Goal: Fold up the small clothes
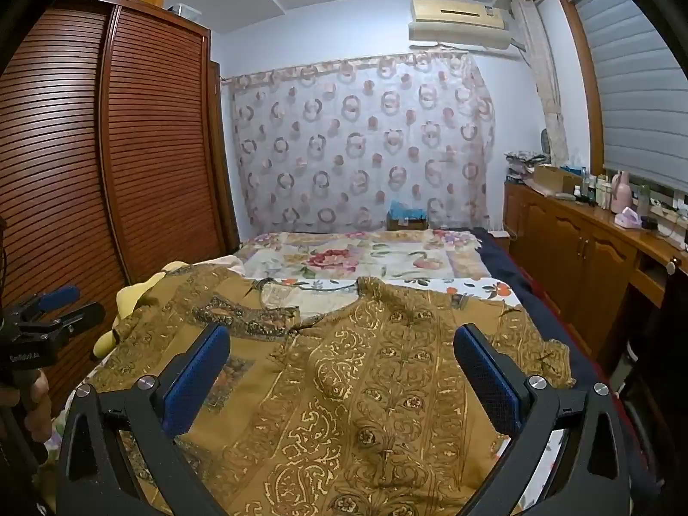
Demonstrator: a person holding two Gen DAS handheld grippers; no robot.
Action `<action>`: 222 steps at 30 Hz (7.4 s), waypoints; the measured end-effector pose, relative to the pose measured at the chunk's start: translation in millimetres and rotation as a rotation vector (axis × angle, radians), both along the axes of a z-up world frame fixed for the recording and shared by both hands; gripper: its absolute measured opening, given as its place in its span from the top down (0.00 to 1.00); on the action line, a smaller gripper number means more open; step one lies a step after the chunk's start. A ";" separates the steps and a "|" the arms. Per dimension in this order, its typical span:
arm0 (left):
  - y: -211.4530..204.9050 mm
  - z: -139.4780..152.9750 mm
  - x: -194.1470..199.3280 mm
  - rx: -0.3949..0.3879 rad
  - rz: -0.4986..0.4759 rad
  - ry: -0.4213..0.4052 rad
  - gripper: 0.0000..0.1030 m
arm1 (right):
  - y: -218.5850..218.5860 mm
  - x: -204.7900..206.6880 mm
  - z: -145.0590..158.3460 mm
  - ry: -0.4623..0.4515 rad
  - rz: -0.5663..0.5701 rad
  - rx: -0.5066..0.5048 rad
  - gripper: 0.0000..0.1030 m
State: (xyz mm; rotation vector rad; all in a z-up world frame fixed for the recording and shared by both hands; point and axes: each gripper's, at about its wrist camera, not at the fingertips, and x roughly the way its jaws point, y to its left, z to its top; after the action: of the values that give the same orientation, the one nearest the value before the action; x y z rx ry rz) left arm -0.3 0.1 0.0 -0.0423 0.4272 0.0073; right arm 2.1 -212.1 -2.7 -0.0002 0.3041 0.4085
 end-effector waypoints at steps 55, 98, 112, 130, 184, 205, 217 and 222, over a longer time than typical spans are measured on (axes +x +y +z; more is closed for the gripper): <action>-7.0 9.9 -3.1 0.032 0.000 -0.010 0.00 | 1.3 -1.4 -0.5 0.000 0.005 0.001 0.00; -6.9 10.9 -2.9 0.038 0.007 -0.010 0.00 | 5.0 1.5 -1.8 0.017 0.023 0.002 0.00; 46.1 9.2 17.8 0.009 0.035 0.068 0.00 | 14.6 26.8 -19.1 0.093 0.130 -0.019 0.00; 165.2 -56.9 43.8 -0.108 0.130 0.231 0.21 | 23.0 60.0 -25.4 0.232 0.166 -0.148 0.00; 95.0 -11.3 58.5 -0.021 -0.108 0.203 0.28 | 28.4 63.4 -22.0 0.241 0.189 -0.165 0.00; 169.5 -93.8 122.1 -0.124 -0.003 0.409 0.70 | 73.3 73.8 19.0 0.162 0.317 -0.184 0.00; 122.1 -19.3 116.7 -0.042 -0.110 0.262 0.94 | 61.1 78.3 12.7 0.166 0.292 -0.162 0.00; 72.3 15.4 141.8 -0.021 -0.224 0.222 0.94 | 52.2 80.5 16.2 0.162 0.263 -0.144 0.00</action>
State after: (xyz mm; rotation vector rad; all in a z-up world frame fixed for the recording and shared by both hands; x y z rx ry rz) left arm 141.5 72.4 15.4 -0.0141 0.6523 -0.2143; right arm 82.6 -159.9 13.5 -0.1502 0.4954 0.6487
